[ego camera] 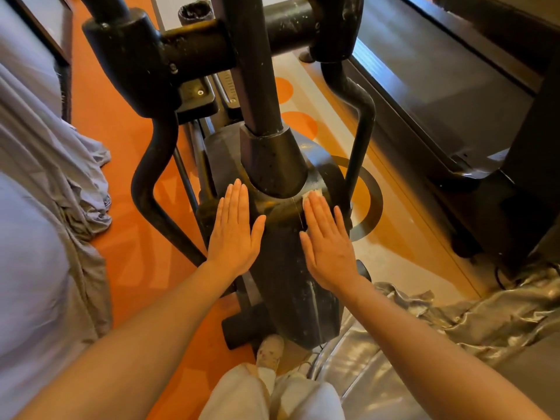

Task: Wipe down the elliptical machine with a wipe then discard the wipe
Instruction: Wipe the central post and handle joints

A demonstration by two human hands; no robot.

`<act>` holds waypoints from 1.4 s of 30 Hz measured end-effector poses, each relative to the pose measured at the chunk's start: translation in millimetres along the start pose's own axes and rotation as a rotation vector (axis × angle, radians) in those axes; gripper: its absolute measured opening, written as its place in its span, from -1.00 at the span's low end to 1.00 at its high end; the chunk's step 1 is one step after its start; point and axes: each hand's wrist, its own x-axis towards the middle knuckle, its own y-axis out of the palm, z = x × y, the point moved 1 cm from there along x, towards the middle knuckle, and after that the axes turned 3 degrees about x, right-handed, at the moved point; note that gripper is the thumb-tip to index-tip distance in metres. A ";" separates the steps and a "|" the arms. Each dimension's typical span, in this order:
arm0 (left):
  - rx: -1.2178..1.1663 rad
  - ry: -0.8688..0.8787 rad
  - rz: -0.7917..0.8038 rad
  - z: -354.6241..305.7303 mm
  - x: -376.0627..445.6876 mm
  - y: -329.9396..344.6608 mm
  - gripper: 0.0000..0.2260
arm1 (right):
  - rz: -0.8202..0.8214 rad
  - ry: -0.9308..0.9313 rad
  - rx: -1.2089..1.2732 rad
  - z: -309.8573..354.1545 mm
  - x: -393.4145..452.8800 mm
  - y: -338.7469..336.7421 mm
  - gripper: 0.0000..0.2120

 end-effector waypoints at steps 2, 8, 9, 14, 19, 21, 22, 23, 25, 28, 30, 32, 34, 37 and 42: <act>-0.014 -0.003 -0.034 -1.8 -1.7 3.7 -0.36 | 0.031 -0.069 0.000 8.9 -2.4 5.8 -0.46; -0.006 0.064 -0.134 4.2 -2.0 14.0 -0.40 | 0.007 -0.225 -0.095 7.1 -5.5 10.6 -0.51; 0.007 0.093 -0.153 6.0 -1.4 15.7 -0.40 | -0.039 -0.187 -0.079 7.1 -3.5 8.3 -0.52; -0.014 0.244 -0.267 16.5 5.9 24.0 -0.44 | -0.152 -0.184 -0.010 11.3 10.2 13.9 -0.55; -0.038 0.375 -0.360 26.8 11.3 30.5 -0.47 | -0.187 -0.172 0.128 12.3 14.2 26.6 -0.51; -0.053 0.388 -0.400 27.2 12.9 33.5 -0.47 | -0.216 -0.175 0.107 20.5 13.7 32.0 -0.47; -0.062 0.389 -0.416 27.2 13.5 34.9 -0.47 | -0.220 -0.186 0.087 24.7 14.2 34.9 -0.44; -0.072 0.387 -0.428 27.4 13.6 36.2 -0.47 | -0.214 -0.198 0.065 28.5 14.6 37.4 -0.42; -0.097 0.385 -0.441 28.1 13.4 38.4 -0.47 | -0.192 -0.222 0.019 32.7 15.9 40.5 -0.39; -0.122 0.399 -0.474 28.5 13.4 40.6 -0.49 | -0.206 -0.217 -0.088 24.7 17.2 42.1 -0.41; -0.133 0.406 -0.498 28.1 13.7 41.2 -0.49 | -0.263 -0.090 -0.099 18.6 15.7 44.8 -0.41; -0.145 0.418 -0.513 28.5 14.1 41.6 -0.50 | -0.320 0.035 -0.017 25.1 11.2 52.9 -0.37; -0.156 0.435 -0.527 29.2 14.8 42.3 -0.50 | -0.313 0.020 0.035 39.1 5.1 67.1 -0.34; -0.156 0.466 -0.545 30.9 16.0 44.0 -0.51 | -0.258 -0.148 -0.050 37.1 -4.7 77.6 -0.38; -0.126 0.525 -0.578 34.6 17.4 44.9 -0.52 | -0.332 -0.044 -0.109 16.8 1.6 62.9 -0.39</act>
